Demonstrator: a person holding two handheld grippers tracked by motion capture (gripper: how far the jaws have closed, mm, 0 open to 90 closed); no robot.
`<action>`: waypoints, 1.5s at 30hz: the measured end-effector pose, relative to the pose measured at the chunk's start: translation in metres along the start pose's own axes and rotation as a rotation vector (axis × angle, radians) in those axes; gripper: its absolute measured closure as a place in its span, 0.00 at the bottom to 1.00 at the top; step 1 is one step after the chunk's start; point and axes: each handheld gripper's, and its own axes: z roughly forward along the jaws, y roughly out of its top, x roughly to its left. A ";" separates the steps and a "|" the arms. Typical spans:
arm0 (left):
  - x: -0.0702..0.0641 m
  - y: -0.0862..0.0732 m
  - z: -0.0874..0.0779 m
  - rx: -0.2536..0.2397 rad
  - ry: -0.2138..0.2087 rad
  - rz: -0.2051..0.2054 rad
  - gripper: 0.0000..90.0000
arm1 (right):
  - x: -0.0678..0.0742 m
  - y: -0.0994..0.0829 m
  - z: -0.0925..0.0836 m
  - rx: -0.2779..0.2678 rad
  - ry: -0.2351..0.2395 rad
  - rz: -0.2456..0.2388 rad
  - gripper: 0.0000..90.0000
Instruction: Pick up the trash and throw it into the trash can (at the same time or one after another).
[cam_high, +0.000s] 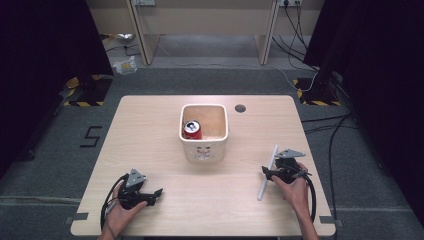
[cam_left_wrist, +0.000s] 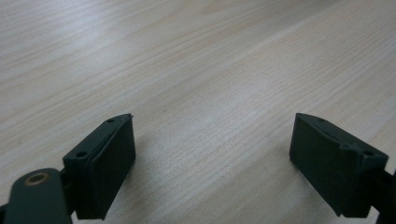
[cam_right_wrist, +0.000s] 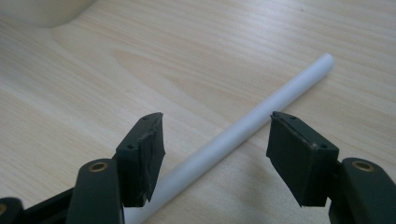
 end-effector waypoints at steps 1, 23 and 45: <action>0.000 0.000 0.000 0.000 0.000 0.000 0.15 | -0.001 -0.001 0.001 0.006 0.000 0.001 0.41; 0.000 0.000 0.000 -0.001 0.000 0.000 0.15 | -0.009 -0.005 0.007 -0.006 0.061 -0.041 0.82; 0.000 0.000 0.000 0.000 0.000 0.000 0.15 | -0.006 -0.003 0.004 0.023 0.039 -0.050 0.87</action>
